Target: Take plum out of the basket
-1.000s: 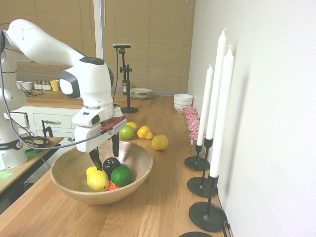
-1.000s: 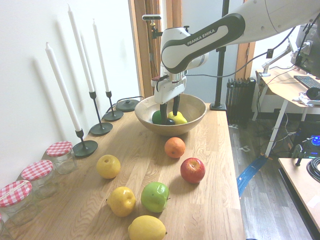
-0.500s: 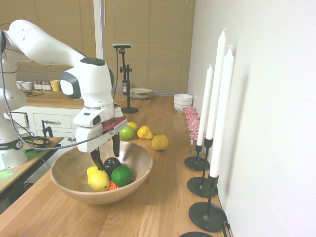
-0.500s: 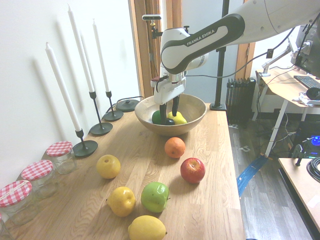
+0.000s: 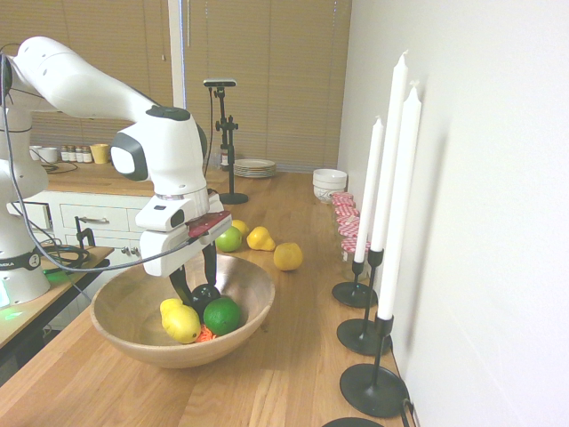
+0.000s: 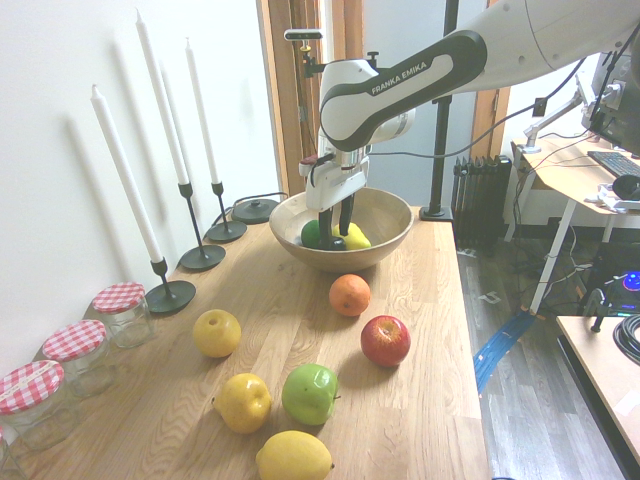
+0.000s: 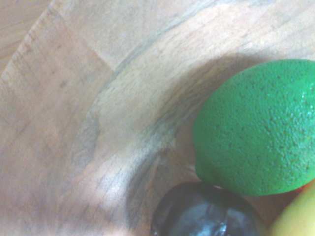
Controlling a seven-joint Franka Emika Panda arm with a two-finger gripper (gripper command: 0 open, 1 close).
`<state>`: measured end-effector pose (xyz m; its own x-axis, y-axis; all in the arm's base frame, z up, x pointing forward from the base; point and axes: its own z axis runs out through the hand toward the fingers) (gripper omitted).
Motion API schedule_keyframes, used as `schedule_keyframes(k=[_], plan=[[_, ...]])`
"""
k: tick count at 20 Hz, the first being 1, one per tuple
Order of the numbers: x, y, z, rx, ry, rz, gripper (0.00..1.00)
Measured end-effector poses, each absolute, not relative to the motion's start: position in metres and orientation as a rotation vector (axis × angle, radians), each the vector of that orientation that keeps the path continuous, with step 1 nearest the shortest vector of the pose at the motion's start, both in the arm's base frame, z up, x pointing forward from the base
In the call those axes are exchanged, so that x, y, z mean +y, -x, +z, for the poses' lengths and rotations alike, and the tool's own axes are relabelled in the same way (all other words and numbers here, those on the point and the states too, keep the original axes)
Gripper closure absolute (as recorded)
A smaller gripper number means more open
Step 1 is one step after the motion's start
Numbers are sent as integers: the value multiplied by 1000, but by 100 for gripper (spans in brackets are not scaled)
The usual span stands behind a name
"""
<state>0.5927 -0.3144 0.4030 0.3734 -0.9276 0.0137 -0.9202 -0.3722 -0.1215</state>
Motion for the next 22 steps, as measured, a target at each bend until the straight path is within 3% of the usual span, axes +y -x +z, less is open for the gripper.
schedule_keyframes(k=[13,16,22], plan=[[-323,-590,374,1713,2527,-59,100],[-312,-593,413,1674,2532,-153,100],[-246,-577,558,1523,2562,-400,100]])
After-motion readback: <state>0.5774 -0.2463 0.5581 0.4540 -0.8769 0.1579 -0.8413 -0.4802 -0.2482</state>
